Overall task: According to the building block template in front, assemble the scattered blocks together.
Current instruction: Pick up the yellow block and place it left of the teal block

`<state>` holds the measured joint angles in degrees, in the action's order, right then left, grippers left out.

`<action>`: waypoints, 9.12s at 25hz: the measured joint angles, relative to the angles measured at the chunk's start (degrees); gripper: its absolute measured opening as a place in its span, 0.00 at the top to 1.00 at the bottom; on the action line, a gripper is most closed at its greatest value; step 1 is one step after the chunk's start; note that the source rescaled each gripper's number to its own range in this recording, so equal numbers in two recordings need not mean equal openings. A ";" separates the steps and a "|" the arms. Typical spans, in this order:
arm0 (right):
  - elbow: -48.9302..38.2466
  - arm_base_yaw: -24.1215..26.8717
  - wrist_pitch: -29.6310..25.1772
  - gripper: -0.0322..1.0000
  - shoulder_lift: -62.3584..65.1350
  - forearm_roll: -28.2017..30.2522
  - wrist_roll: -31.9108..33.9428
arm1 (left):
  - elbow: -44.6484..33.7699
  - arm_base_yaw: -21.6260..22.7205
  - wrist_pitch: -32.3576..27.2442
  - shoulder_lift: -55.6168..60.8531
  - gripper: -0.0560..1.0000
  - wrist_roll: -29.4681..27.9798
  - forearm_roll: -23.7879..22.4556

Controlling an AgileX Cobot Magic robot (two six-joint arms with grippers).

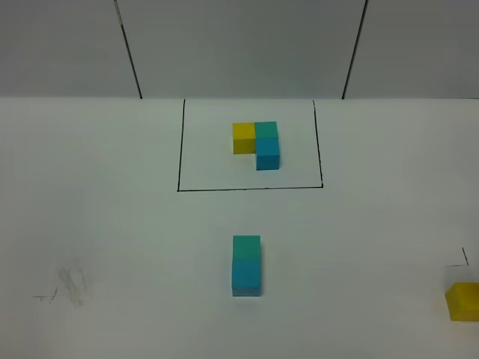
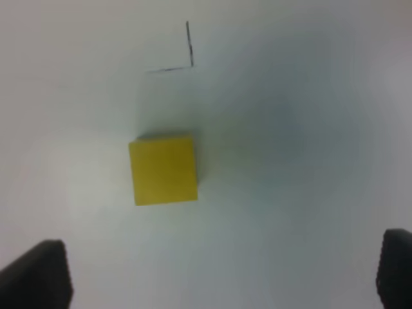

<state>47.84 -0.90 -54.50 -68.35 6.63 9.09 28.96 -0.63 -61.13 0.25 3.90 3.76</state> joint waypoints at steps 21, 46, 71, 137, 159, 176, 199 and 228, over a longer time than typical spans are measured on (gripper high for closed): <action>-5.89 -4.46 14.09 0.05 -13.80 -1.33 0.69 | 0.00 0.00 0.00 0.00 0.67 0.00 0.00; -8.49 -3.33 23.45 0.05 -26.28 -1.06 2.36 | 0.00 0.00 0.00 0.00 0.67 0.00 0.00; -8.49 -2.82 25.09 0.75 -28.86 -1.00 2.36 | 0.00 0.00 0.00 0.00 0.67 0.00 0.00; 54.99 -43.44 -9.28 0.75 -51.77 -3.79 -52.65 | 0.00 0.00 0.00 0.00 0.67 0.06 0.00; 59.50 -44.59 -7.58 0.75 -59.07 -8.77 -55.04 | 0.00 0.00 0.00 0.00 0.67 0.06 0.00; 59.50 -44.98 -5.05 0.75 -63.37 -8.87 -54.62 | 0.00 0.00 0.00 0.00 0.68 0.06 0.00; 59.50 -44.98 -6.17 0.75 -65.50 -7.28 -52.00 | 0.00 0.00 0.00 0.00 0.68 0.00 0.00; 59.95 -44.49 -6.41 0.75 -67.53 -5.78 -54.25 | 0.00 0.00 0.00 0.00 0.68 0.00 0.00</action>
<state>107.79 -45.39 -60.91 -135.88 0.86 -45.16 28.96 -0.63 -61.13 0.25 3.90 3.76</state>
